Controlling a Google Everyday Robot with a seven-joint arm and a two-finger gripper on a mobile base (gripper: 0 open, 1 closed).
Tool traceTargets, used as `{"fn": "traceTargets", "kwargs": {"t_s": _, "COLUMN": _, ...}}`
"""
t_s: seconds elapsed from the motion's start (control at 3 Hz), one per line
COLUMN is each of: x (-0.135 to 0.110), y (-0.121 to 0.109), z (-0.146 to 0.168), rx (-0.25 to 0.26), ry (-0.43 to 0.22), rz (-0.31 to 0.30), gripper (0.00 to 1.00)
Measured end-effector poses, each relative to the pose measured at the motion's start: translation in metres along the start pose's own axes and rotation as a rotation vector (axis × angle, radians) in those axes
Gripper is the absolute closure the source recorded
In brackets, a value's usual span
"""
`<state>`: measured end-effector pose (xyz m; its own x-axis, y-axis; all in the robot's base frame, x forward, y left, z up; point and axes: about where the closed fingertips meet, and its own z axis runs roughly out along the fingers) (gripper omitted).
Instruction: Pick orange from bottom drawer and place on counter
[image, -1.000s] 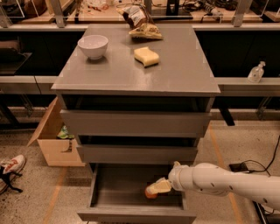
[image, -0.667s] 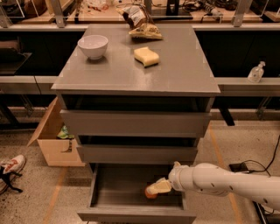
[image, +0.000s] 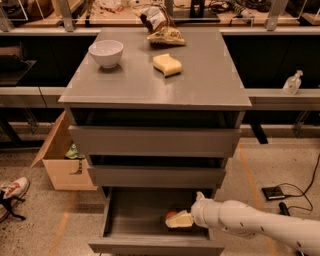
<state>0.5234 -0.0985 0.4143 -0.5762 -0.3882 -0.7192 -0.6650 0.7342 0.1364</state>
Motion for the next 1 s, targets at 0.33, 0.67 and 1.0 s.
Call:
{"fn": "traceTargets", "kwargs": {"t_s": 0.33, "x": 0.0373, "y": -0.0042, "z": 0.0512, "rx": -0.009, "ry": -0.051, "rz": 0.054, "gripper": 0.0}}
{"fn": "traceTargets", "kwargs": {"t_s": 0.67, "x": 0.0373, "y": -0.0041, "z": 0.0512, "rx": -0.009, "ry": -0.051, "rz": 0.054, "gripper": 0.0}}
{"fn": "traceTargets", "kwargs": {"t_s": 1.0, "x": 0.0445, "y": -0.0024, "z": 0.0571, "rx": -0.01, "ry": -0.042, "rz": 0.071, "gripper": 0.0}}
